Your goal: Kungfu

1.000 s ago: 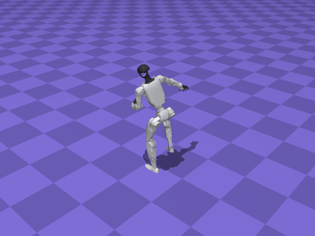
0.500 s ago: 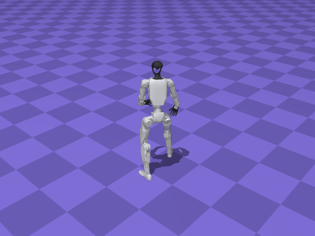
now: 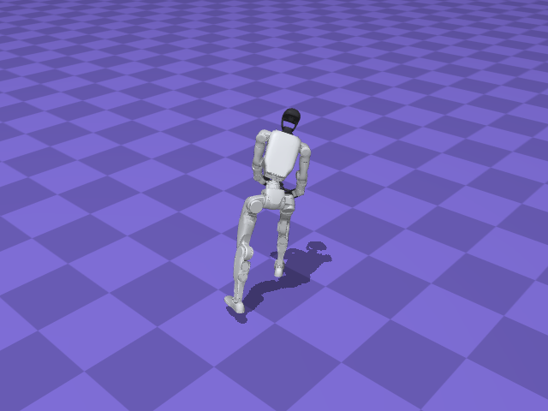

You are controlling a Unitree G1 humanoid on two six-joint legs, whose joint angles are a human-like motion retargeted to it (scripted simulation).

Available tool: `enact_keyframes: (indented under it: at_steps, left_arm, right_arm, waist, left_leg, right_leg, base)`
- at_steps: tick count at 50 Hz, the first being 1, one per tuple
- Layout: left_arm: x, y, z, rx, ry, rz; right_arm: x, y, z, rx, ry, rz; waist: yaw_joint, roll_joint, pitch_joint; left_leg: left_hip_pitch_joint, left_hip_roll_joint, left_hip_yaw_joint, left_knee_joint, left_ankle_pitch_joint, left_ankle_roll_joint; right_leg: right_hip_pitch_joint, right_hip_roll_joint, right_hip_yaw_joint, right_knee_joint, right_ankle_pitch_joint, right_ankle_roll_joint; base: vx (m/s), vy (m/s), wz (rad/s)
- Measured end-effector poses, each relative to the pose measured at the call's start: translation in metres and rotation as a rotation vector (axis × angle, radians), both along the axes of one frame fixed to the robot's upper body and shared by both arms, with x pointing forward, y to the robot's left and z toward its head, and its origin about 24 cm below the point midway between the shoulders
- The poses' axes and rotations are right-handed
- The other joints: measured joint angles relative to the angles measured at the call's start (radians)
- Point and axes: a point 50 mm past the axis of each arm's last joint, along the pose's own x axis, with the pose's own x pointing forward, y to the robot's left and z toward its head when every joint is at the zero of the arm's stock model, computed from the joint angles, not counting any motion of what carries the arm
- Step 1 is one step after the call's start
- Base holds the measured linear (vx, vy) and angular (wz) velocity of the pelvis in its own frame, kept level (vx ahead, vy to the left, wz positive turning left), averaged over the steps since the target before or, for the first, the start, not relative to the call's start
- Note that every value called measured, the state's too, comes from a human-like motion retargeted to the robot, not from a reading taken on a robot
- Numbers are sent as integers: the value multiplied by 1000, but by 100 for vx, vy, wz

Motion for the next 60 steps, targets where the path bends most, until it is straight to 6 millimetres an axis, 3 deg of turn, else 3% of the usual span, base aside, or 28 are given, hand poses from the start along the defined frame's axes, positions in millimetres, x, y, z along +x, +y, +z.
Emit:
enact_keyframes:
  at_steps: [5, 9, 12, 15, 20, 27, 32, 39, 45, 48, 52, 55, 57, 60]
  left_arm:
    - [-1, 6, -6, 126, -60, 16]
    - [-6, 35, 4, 292, -216, 38]
    - [-22, 56, 12, 319, -344, 62]
    - [-41, 70, 15, 300, -396, 78]
    - [-54, 89, 30, 398, -424, 85]
    - [-52, 95, 23, 467, -319, 87]
    - [-51, 93, 21, 446, -326, 99]
    - [-49, 92, 15, 359, -326, 89]
    - [-46, 76, 15, 224, -195, 50]
    - [-46, 69, 25, 46, -95, 37]
    - [-37, 67, 48, -202, 50, 29]
    - [-25, 71, 77, -401, 166, -23]
    - [-16, 77, 98, -557, 227, -58]
    - [-4, 86, 128, -835, 299, -92]
  right_arm:
    - [-2, 19, 5, 166, -10, 57]
    - [-7, 62, 23, 362, -17, 257]
    - [-24, 106, 43, 509, -53, 471]
    - [-46, 136, 68, 593, -160, 659]
    - [-66, 153, 84, 679, -290, 695]
    - [-60, 149, 75, 764, -253, 619]
    - [-56, 141, 75, 741, -261, 620]
    - [-48, 133, 72, 669, -277, 585]
    - [-35, 119, 65, 639, -256, 485]
    - [-29, 112, 67, 613, -257, 464]
    - [-23, 102, 70, 589, -249, 442]
    - [-17, 87, 85, 610, -294, 428]
    - [-14, 73, 96, 662, -350, 383]
    - [-12, 48, 113, 738, -435, 300]
  waist:
    - [13, 13, -7]
    - [37, 18, -25]
    - [65, 26, -39]
    - [101, 35, -56]
    - [156, 49, -79]
    - [159, 30, -80]
    - [140, 23, -75]
    - [115, 41, -96]
    - [89, 49, -142]
    - [72, 29, -170]
    - [53, -8, -192]
    - [48, -85, -199]
    - [71, -126, -206]
    - [79, -187, -223]
  left_leg:
    - [-2, -21, 12, -20, 12, 0]
    - [6, -34, 28, -25, 12, 0]
    - [22, -36, 37, -28, 2, 0]
    - [39, -30, 42, -26, -14, 0]
    - [59, -31, 31, -11, -42, 7]
    - [73, -68, 29, 7, -57, 33]
    - [83, -71, 56, 18, -48, 41]
    - [92, -25, 127, 9, 7, 14]
    - [133, -13, 170, -13, 117, 0]
    - [175, -15, 194, -5, 242, 0]
    - [204, 14, 197, 97, 505, 14]
    - [167, 14, 189, 291, 690, 123]
    - [104, -81, 27, 406, 684, 96]
    - [-14, -219, -106, 583, 515, 0]
  right_leg:
    - [-6, -32, 16, 3, 7, 11]
    - [4, -51, 24, -9, 26, 22]
    - [26, -59, 18, -24, 43, 29]
    - [58, -63, 4, -43, 61, 33]
    - [125, -83, -26, -91, 100, 43]
    - [197, -139, -80, -170, 164, 65]
    - [216, -121, -94, -230, 187, 86]
    - [206, -133, -273, -172, 132, -27]
    - [185, -163, -374, -67, 85, -66]
    - [160, -120, -284, -8, -4, -83]
    - [196, -13, -177, 11, -103, -95]
    - [252, 62, -68, -17, -143, -106]
    - [307, 137, -5, -54, -149, -113]
    - [390, 197, 82, -99, -157, -106]
  base:
    - [0, 8, 30]
    - [5, 14, 3]
    - [10, 17, -13]
    - [10, 25, -15]
    - [6, 23, -8]
    - [0, 21, -2]
    - [1, 10, -46]
    - [4, -8, -64]
    - [16, -31, -32]
    - [30, -59, -56]
    - [30, -64, -89]
    - [32, -65, -139]
    - [40, -44, -224]
    - [45, -31, -190]
